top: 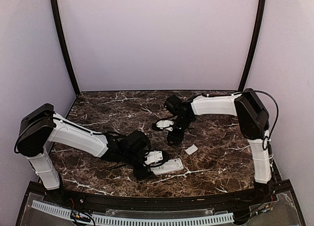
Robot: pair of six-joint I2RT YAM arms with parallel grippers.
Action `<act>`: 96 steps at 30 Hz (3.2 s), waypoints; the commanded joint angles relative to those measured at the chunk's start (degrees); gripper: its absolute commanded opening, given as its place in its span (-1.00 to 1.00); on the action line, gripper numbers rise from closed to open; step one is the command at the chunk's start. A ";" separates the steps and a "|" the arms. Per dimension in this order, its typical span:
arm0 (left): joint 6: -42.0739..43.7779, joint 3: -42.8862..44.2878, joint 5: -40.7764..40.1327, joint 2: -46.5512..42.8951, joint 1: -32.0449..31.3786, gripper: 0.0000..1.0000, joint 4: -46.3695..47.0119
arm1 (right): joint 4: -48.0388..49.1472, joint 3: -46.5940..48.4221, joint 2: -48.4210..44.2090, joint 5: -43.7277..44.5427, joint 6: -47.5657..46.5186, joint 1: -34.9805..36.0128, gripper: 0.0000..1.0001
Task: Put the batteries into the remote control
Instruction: Pick up the battery at the center of the board, then place the battery in the battery compartment.
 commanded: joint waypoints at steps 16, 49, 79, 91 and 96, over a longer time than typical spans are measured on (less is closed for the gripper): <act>1.07 -0.80 -1.06 -2.18 -0.06 0.43 -2.32 | -1.65 -4.48 1.22 14.12 -0.11 4.68 -0.37; 0.09 0.65 1.15 0.39 -0.05 0.51 -1.52 | 14.55 -26.31 -27.87 -1.57 51.45 1.76 -1.00; -4.97 1.52 -1.21 5.16 -0.57 0.42 3.04 | 49.72 -54.62 -37.56 13.31 67.49 14.60 -1.00; -4.92 1.68 0.22 5.24 -0.63 -0.11 1.98 | 50.75 -55.85 -36.18 13.85 67.74 14.64 -1.00; -6.02 1.88 0.35 5.25 -1.02 -0.24 1.83 | 50.45 -57.03 -37.12 14.23 68.15 14.70 -1.00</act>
